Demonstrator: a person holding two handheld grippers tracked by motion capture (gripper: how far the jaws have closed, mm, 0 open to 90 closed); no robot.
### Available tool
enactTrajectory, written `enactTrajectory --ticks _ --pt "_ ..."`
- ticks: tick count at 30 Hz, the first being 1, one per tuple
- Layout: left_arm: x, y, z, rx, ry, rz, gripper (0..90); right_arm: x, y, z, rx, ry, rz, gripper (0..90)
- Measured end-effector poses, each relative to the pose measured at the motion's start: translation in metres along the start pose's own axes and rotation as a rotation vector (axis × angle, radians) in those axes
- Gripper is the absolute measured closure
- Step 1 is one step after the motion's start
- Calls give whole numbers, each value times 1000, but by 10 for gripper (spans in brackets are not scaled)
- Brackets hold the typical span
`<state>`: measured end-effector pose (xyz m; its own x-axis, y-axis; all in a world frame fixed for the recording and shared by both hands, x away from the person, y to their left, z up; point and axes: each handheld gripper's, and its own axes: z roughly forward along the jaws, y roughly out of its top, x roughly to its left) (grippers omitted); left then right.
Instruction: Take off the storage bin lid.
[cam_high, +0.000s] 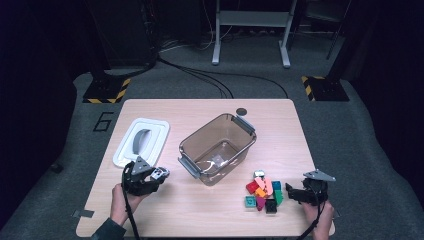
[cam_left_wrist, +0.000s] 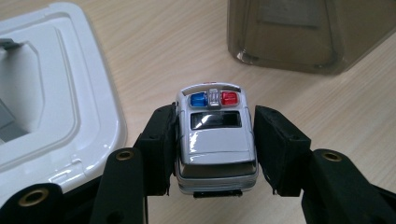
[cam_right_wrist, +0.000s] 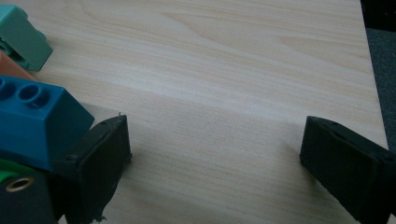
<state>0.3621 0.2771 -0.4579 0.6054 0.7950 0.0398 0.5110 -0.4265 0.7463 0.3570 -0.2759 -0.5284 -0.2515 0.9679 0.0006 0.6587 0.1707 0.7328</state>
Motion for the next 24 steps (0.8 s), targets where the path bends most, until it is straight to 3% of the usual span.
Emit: enactTrajectory --ticks 11,24 --pt "11 19 -12 -28 16 -1 504 0 0 0 0 0 3 79" --pt "18 45 -28 -58 34 29 503 0 0 0 0 0 3 79"
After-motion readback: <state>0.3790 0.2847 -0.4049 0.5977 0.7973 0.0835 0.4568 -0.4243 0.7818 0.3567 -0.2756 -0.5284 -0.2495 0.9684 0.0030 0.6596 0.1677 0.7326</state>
